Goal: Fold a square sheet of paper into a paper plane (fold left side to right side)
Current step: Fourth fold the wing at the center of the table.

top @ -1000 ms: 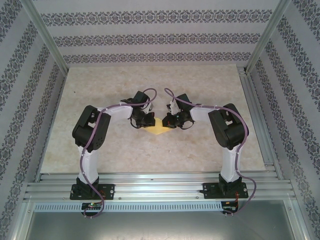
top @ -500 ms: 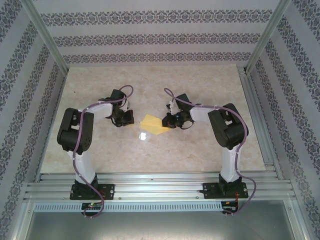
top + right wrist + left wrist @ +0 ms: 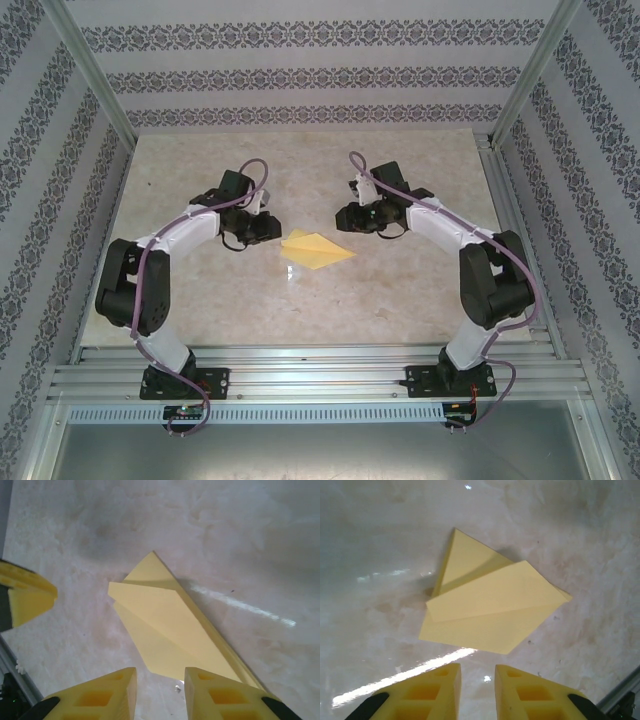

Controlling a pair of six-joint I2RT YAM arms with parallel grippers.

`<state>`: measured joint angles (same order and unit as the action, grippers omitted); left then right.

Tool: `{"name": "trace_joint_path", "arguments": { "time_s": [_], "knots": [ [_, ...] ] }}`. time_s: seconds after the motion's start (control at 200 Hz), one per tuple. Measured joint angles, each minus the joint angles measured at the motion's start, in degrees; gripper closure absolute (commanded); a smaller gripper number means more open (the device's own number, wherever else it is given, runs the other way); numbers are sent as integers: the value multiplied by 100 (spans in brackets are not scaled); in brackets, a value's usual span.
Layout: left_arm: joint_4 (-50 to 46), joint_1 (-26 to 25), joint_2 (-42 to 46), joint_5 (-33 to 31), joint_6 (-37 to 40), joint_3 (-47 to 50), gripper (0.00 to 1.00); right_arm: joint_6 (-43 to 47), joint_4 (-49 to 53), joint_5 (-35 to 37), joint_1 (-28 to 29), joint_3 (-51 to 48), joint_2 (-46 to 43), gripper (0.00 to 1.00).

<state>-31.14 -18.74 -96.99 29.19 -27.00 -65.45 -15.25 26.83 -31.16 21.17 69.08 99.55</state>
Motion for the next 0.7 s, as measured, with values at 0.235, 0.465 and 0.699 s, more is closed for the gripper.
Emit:
{"name": "trace_joint_path", "arguments": {
  "time_s": [0.235,0.465,0.699],
  "knots": [
    [409,-354,-98,201,-396,232,74,341,168,109,-98,-44,822,55],
    [476,-345,-107,138,-459,232,73,293,0,72,72,-459,960,56],
    [474,-345,-107,94,-457,232,74,-46,-520,-155,518,-1021,627,58]
  ]
}}
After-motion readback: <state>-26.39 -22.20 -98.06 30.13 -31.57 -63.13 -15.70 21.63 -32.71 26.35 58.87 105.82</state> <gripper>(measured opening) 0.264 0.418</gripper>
